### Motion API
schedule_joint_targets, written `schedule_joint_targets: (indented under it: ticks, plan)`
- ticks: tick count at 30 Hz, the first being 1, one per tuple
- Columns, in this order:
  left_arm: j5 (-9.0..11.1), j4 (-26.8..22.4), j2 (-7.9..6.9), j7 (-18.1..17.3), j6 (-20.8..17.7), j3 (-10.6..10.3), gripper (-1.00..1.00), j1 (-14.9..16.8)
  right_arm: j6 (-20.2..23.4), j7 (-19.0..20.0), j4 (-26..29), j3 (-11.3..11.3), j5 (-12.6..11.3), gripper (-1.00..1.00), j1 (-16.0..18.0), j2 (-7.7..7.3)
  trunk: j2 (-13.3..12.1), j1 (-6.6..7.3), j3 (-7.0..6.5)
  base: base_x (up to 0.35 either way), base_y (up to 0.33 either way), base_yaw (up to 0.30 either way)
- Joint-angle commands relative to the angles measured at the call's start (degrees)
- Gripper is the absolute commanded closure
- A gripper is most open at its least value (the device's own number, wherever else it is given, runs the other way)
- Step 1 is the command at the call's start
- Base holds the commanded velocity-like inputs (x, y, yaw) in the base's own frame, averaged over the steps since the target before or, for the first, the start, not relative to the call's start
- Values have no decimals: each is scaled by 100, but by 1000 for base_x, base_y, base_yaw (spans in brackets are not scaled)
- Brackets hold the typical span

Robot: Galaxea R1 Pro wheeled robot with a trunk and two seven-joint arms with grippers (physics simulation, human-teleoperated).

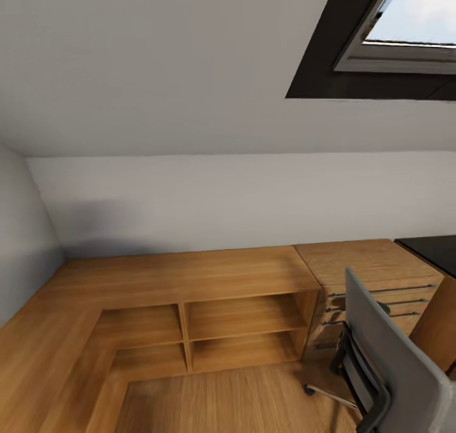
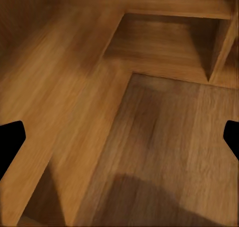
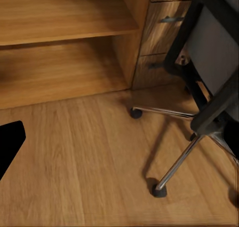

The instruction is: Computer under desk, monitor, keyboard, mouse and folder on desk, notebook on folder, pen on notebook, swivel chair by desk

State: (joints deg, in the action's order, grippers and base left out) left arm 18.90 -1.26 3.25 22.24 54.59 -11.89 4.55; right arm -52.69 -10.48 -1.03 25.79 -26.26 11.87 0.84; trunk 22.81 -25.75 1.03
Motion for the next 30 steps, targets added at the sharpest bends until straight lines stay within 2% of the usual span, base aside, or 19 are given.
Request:
schedule_joint_targets:
  ticks: [1,10,19,30]
  plan:
    - [35,0,0,26,11,-50,-100,3,-14,-31,-11,48,-20,-100,8,3,11,-3,11,0,10,-299]
    - [35,2,0,29,11,-53,-100,3,-14,-33,-10,48,-20,-100,7,3,11,-3,11,0,11,-299]
    - [35,1,0,34,13,-58,-100,3,-14,-32,-11,48,-20,-100,6,3,11,-3,11,0,194,-299]
    - [35,0,0,35,16,-58,-100,3,-14,-23,-11,48,-20,-100,7,3,11,-3,11,0,40,-299]
